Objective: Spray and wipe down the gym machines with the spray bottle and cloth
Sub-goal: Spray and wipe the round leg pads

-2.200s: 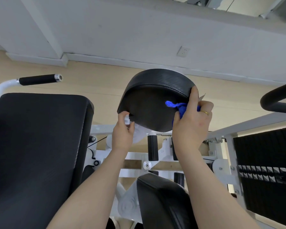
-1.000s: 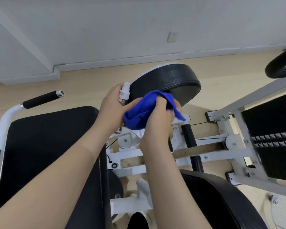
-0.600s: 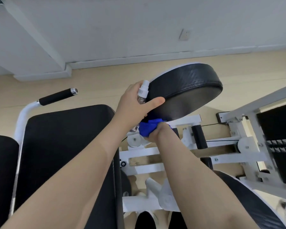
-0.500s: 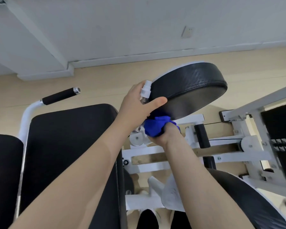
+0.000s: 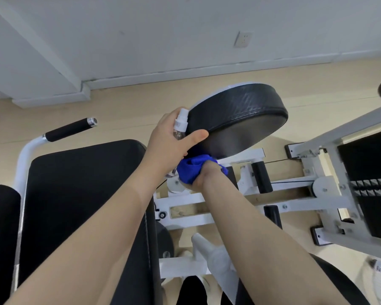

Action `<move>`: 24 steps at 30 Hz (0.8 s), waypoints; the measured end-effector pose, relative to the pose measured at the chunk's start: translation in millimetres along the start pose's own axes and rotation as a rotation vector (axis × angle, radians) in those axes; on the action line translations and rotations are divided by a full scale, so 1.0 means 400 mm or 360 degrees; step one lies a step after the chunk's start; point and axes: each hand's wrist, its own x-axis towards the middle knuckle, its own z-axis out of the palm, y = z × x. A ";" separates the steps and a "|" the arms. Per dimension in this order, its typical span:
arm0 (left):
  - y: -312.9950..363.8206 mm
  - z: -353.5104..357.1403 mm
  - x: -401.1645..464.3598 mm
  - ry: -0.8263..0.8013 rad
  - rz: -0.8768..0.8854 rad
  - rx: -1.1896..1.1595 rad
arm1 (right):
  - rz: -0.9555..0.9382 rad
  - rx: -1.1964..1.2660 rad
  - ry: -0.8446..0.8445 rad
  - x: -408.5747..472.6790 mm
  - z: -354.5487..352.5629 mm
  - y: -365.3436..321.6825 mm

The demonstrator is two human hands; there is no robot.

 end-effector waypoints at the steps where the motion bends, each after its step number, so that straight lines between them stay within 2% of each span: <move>1: 0.002 -0.001 0.001 0.0010 -0.0002 -0.0009 | 0.0090 0.0002 0.0003 -0.018 -0.005 0.000; 3: 0.009 -0.002 0.006 -0.0004 -0.0005 0.0016 | 0.0293 0.0136 -0.0082 -0.053 -0.010 -0.007; 7: 0.019 -0.005 0.021 -0.0084 0.0052 0.0107 | 0.0273 0.0433 -0.0215 -0.061 0.005 -0.013; 10: 0.015 -0.008 0.025 -0.0084 0.0069 0.0097 | 0.0420 0.0698 -0.0116 0.007 0.012 -0.008; 14: 0.015 -0.011 0.029 -0.0110 0.0062 0.0086 | 0.0144 0.0512 0.0221 0.042 -0.044 -0.037; 19: 0.036 -0.016 0.031 -0.0157 0.0032 0.0158 | -0.0313 0.0442 0.0209 0.012 -0.134 -0.110; 21: 0.030 -0.015 0.036 -0.0158 0.0026 0.0162 | -0.0370 0.0331 0.0270 0.020 -0.116 -0.092; 24: 0.003 -0.016 0.049 -0.0118 0.0036 0.0163 | 0.0013 0.0240 0.0430 0.090 -0.092 -0.074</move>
